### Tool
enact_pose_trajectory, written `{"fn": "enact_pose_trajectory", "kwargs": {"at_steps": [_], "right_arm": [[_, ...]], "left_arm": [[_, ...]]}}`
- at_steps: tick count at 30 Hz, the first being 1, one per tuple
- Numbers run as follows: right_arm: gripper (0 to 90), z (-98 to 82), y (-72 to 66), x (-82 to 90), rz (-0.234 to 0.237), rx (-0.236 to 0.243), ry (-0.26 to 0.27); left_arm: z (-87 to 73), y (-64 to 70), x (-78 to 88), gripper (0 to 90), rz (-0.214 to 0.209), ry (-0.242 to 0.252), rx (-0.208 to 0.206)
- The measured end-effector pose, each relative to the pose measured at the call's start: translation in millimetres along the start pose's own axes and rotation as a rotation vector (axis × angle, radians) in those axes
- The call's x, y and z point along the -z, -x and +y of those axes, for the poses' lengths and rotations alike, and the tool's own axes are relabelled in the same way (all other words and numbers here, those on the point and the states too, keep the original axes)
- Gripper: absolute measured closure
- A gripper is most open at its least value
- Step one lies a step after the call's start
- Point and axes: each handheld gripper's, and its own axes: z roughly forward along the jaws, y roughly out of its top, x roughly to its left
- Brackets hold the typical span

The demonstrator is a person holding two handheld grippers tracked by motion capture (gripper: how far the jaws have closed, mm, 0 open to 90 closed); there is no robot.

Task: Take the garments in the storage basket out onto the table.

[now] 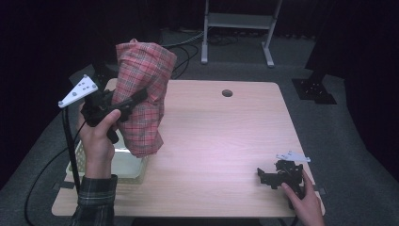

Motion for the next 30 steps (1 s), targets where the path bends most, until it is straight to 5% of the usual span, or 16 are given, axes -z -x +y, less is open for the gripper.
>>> {"fn": "enact_pose_trajectory", "kwargs": {"at_steps": [30], "right_arm": [[0.0,0.0,0.0,0.0,0.000,0.000,0.000]], "left_arm": [[-21.5,65.8,-59.4,47.9,-0.116,0.038,0.024]]}}
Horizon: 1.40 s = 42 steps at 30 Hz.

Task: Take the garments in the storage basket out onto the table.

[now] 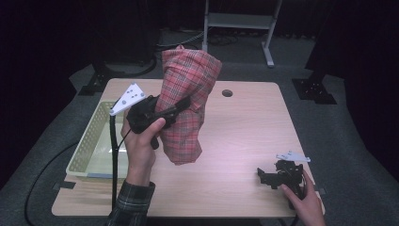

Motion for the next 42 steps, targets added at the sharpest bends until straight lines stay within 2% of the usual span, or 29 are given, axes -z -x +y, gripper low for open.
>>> {"fn": "enact_pose_trajectory", "kwargs": {"at_steps": [5,8,15,20,33,34,35,42], "right_arm": [[0.0,0.0,0.0,0.0,0.000,0.000,0.000],[0.0,0.0,0.0,0.0,0.000,0.000,0.000],[0.0,0.0,0.0,0.1,0.000,0.000,-0.001],[0.0,0.0,-0.1,0.1,0.000,0.000,-0.001],[0.0,0.0,-0.1,0.1,0.000,-0.001,0.000],[0.0,0.0,-0.1,0.1,0.000,-0.001,0.000],[0.0,0.0,-0.1,0.1,0.000,-0.001,0.000],[0.0,0.0,0.0,0.0,0.000,0.001,0.001]], "left_arm": [[-10.8,5.5,-13.4,48.0,-0.009,-0.021,-0.016],[-21.0,7.2,-22.9,48.0,-0.021,-0.035,-0.012],[-48.1,10.5,-44.8,48.0,-0.040,-0.091,-0.005],[-65.7,12.7,-58.2,48.0,-0.046,-0.134,-0.017],[-101.6,13.8,-88.9,47.8,-0.053,-0.283,0.010],[-101.6,13.8,-88.9,47.8,-0.053,-0.283,0.010],[-105.9,14.4,-93.5,47.7,-0.054,-0.308,0.018],[-117.3,15.8,-106.1,47.5,-0.052,-0.384,0.023]]}}
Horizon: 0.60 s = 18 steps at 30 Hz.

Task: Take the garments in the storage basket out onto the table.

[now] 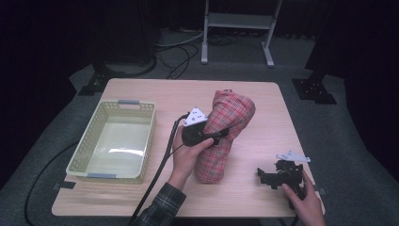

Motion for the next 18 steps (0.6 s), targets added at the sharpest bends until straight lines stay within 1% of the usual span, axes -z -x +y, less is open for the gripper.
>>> {"fn": "enact_pose_trajectory", "kwargs": {"at_steps": [1,2,5,7,10,12,13,14,18], "right_arm": [[0.0,0.0,0.0,0.0,0.000,0.000,0.000],[0.0,0.0,0.0,0.0,0.000,0.000,0.000],[0.0,0.0,-0.1,0.0,0.001,-0.002,-0.001],[0.0,-0.1,-0.1,0.0,0.000,-0.001,0.000],[0.0,-0.1,-0.1,0.0,0.000,-0.001,0.000],[0.0,0.0,-0.1,0.0,0.000,-0.001,-0.001],[0.0,0.0,-0.1,0.0,0.000,-0.001,-0.001],[0.0,0.0,0.0,0.0,0.000,-0.001,-0.001],[0.0,-0.1,-0.1,0.1,0.000,-0.002,-0.001]], "left_arm": [[-2.1,-0.2,-4.6,47.2,0.003,-0.025,0.008],[-2.1,-0.2,-4.6,47.1,0.003,-0.025,0.008],[-4.2,-0.5,-11.1,47.1,0.012,-0.059,0.011],[-4.6,-0.8,-16.2,47.0,0.017,-0.094,0.017],[-4.0,-0.6,-18.6,46.8,0.020,-0.108,0.016],[-1.9,-0.1,-23.4,46.5,0.023,-0.139,0.013],[-1.5,0.1,-25.0,46.2,0.025,-0.149,0.014],[-1.5,0.1,-25.0,45.8,0.025,-0.149,0.014],[-1.0,-0.2,-32.2,44.4,0.033,-0.194,0.021]]}}
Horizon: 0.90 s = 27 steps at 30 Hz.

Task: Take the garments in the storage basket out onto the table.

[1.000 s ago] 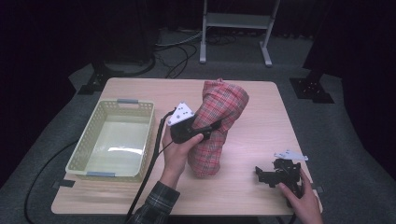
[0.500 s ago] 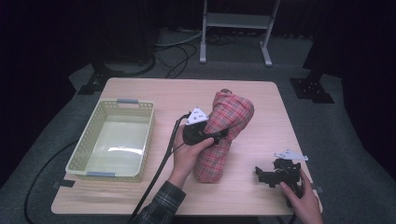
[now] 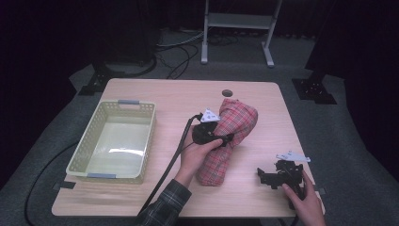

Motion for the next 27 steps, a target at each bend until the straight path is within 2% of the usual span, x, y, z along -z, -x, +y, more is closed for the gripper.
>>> {"fn": "enact_pose_trajectory", "kwargs": {"at_steps": [12,21,27], "right_arm": [[0.0,-0.1,0.0,0.0,0.000,0.001,-0.001],[0.0,0.0,0.0,0.0,0.000,0.001,-0.001],[0.0,-0.1,0.0,0.0,0.000,0.001,-0.001]], "left_arm": [[2.9,0.0,-18.0,35.5,0.006,-0.105,0.014],[1.9,0.9,-23.6,30.0,0.008,-0.136,0.009],[1.2,-0.7,-24.7,20.9,0.014,-0.146,0.035]]}}
